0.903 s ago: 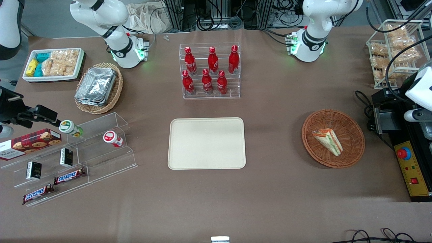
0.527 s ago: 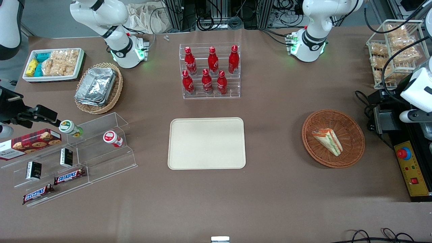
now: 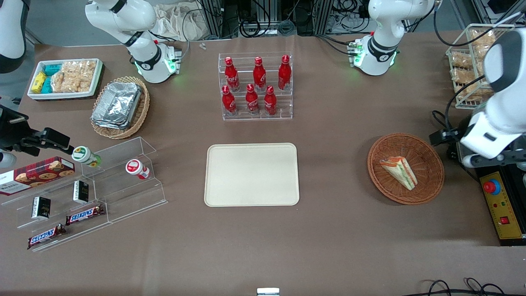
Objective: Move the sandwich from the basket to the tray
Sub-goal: 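Move the left gripper down over the wrapped sandwich in the wicker basket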
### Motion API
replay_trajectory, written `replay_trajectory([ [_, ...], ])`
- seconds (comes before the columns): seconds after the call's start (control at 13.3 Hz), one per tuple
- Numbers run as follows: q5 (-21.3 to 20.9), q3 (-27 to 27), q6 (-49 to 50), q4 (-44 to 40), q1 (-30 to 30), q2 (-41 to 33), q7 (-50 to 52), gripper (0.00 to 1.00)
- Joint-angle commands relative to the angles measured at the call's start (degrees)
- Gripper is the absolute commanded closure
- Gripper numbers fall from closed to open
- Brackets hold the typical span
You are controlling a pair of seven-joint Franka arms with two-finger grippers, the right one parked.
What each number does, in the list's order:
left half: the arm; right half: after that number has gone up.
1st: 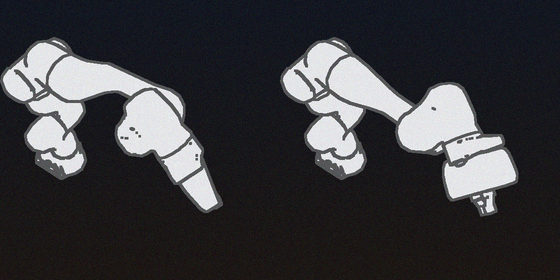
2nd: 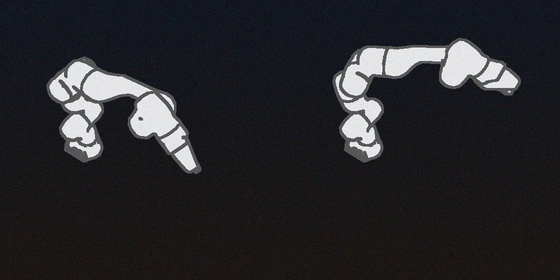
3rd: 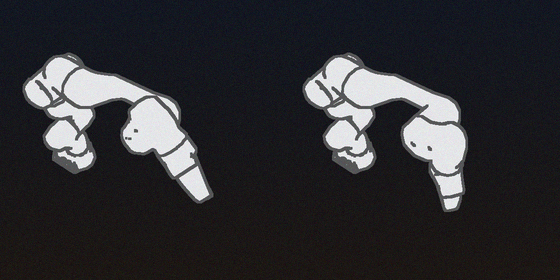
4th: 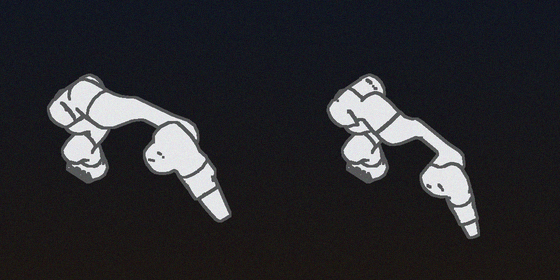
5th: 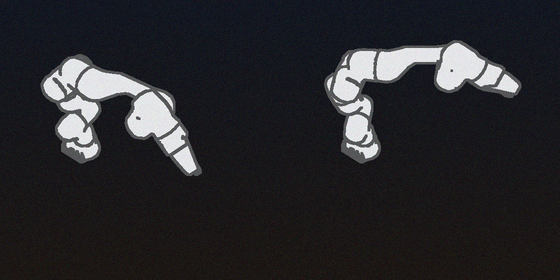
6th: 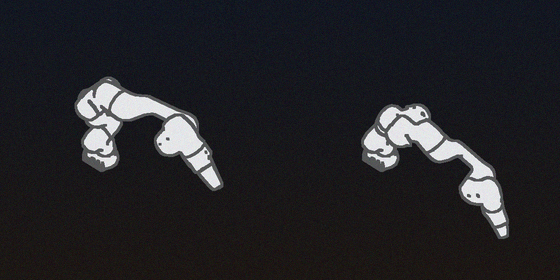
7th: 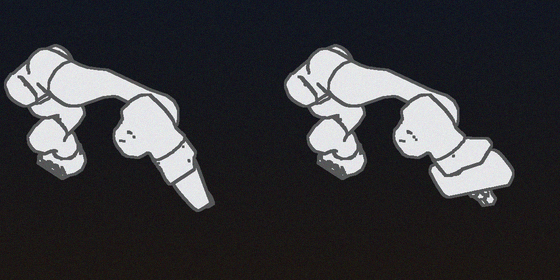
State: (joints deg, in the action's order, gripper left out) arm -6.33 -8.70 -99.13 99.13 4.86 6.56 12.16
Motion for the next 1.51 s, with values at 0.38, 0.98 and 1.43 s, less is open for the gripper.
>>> replay_trajectory([
  [0.38,3.8,0.8,-22.7,20.6,0.9,-0.8,13.1,0.00],
  [0.98,2.8,0.9,-33.4,22.3,1.9,7.9,18.0,0.00],
  [1.43,2.9,0.9,-38.2,22.2,2.1,12.0,19.2,0.00],
])
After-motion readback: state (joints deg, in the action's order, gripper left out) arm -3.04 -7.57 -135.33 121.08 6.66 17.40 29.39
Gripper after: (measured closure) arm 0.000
